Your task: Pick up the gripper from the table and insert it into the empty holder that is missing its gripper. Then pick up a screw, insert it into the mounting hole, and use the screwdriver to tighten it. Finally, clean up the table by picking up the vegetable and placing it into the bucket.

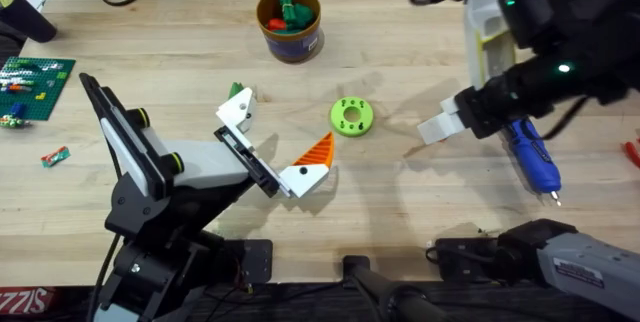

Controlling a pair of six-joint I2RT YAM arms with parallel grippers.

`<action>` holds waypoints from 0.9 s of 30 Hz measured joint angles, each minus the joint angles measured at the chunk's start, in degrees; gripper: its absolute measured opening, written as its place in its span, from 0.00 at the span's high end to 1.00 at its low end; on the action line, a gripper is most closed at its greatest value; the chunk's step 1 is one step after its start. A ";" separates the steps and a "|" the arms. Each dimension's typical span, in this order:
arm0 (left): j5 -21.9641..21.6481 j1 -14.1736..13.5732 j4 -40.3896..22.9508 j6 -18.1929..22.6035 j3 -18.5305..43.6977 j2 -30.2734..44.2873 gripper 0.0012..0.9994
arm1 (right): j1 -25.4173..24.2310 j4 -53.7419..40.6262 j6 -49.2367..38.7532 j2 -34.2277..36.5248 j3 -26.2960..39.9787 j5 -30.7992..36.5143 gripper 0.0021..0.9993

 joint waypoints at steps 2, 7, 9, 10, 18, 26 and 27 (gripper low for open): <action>-0.07 0.00 -0.43 0.00 0.10 0.00 0.01 | 0.02 0.12 -0.24 1.41 -0.09 0.06 0.14; -0.28 0.00 -0.84 0.00 0.10 0.02 0.01 | 0.15 1.78 -0.32 3.09 2.37 -0.76 0.14; -0.30 0.00 -0.86 -0.02 0.10 0.02 0.01 | 0.20 3.47 -0.34 3.59 5.72 -0.85 0.14; -0.30 0.00 -0.86 0.00 0.10 0.02 0.01 | 0.20 4.09 -0.34 3.60 7.57 -0.84 0.14; -0.30 0.00 -0.86 0.00 0.10 0.00 0.01 | 0.13 1.24 -1.17 1.78 12.17 0.30 0.14; -0.30 0.00 -0.86 0.00 0.10 0.02 0.01 | -2.44 -3.86 0.38 1.89 11.46 4.17 0.14; -0.30 0.00 -0.86 0.00 0.10 0.02 0.01 | -2.87 -3.74 0.43 1.89 10.87 4.33 0.14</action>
